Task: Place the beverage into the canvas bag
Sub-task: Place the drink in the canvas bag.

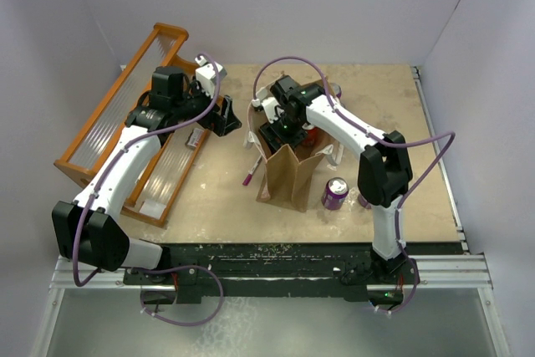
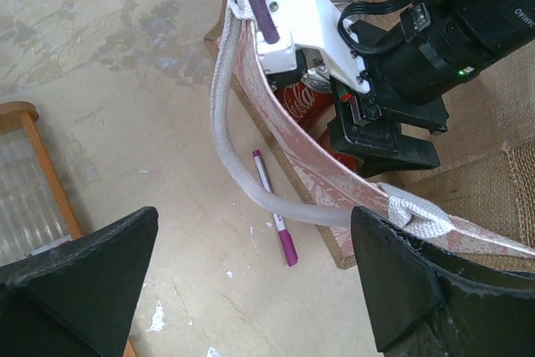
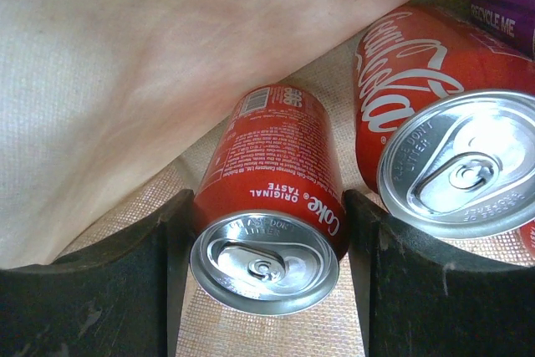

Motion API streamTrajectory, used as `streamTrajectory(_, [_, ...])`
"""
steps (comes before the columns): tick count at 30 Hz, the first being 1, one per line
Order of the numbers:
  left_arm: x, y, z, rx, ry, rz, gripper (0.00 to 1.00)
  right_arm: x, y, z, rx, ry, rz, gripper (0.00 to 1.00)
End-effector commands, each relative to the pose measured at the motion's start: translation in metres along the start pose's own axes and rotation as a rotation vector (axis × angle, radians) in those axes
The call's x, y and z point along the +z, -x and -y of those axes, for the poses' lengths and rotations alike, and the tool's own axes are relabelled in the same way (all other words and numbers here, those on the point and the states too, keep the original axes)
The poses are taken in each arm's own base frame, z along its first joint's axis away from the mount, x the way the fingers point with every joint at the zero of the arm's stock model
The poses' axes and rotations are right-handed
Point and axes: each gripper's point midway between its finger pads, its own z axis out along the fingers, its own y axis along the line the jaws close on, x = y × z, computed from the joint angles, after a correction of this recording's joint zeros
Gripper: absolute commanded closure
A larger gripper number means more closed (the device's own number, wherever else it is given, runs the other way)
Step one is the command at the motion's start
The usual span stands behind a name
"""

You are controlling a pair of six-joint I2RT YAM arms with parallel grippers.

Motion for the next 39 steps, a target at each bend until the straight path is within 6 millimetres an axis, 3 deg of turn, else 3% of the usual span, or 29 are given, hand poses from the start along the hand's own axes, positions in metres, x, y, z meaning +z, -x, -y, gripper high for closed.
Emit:
streamTrajectory(1, [-0.004, 0.019, -0.002, 0.040, 0.005, 0.059, 0.01, -0.012, 0.039, -0.008, -0.014, 0.019, 0.146, 0.90])
streamTrajectory(5, [-0.002, 0.019, -0.003, 0.041, 0.005, 0.058, 0.01, -0.009, 0.043, -0.013, -0.020, 0.041, 0.160, 0.82])
streamTrajectory(11, [-0.002, 0.020, -0.004, 0.049, 0.003, 0.062, 0.01, -0.005, 0.026, -0.024, -0.018, 0.093, 0.104, 0.55])
streamTrajectory(14, [-0.002, 0.019, -0.003, 0.046, 0.003, 0.061, 0.01, -0.009, 0.028, -0.025, -0.023, 0.094, 0.114, 0.45])
streamTrajectory(28, [0.000, 0.019, -0.002, 0.054, -0.010, 0.066, 0.01, -0.034, 0.039, -0.030, -0.060, 0.097, 0.178, 0.20])
streamTrajectory(39, [-0.002, 0.020, 0.000, 0.069, -0.017, 0.062, 0.01, -0.050, 0.044, -0.028, -0.080, 0.071, 0.227, 0.16])
